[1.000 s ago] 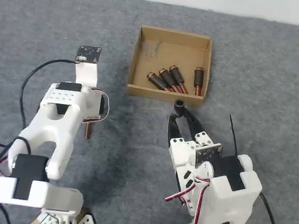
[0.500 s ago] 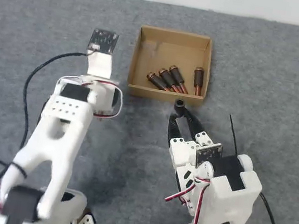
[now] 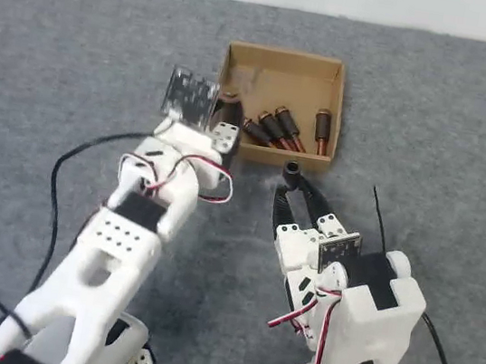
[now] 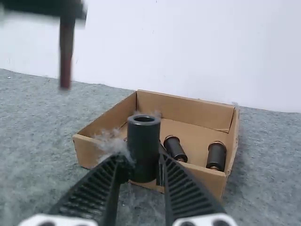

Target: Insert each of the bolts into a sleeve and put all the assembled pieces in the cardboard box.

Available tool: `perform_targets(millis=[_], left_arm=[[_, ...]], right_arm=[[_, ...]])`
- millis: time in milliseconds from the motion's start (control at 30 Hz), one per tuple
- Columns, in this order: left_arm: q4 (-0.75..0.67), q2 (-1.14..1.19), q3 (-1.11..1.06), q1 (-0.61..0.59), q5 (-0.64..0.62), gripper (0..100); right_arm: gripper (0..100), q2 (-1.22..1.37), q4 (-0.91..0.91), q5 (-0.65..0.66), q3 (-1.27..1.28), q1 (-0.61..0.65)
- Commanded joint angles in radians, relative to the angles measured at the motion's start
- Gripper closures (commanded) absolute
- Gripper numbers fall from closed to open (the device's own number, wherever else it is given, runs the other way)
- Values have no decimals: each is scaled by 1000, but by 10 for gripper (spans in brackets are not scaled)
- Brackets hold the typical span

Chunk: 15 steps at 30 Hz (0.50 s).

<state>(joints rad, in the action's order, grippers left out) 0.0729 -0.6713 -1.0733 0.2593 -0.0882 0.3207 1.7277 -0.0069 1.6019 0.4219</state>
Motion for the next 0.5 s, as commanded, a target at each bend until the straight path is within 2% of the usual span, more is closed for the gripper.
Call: perform_targets(millis=[0,200,467], left_arm=[[-46,-126,12,74,6,989],[-18,-222,7,178,6,989],[-23,-229,-44,276,-17,989]], right_arm=[[991,12,24,-12,14,8],[991,12,24,-14,14,8],[991,12,24,-12,14,25]])
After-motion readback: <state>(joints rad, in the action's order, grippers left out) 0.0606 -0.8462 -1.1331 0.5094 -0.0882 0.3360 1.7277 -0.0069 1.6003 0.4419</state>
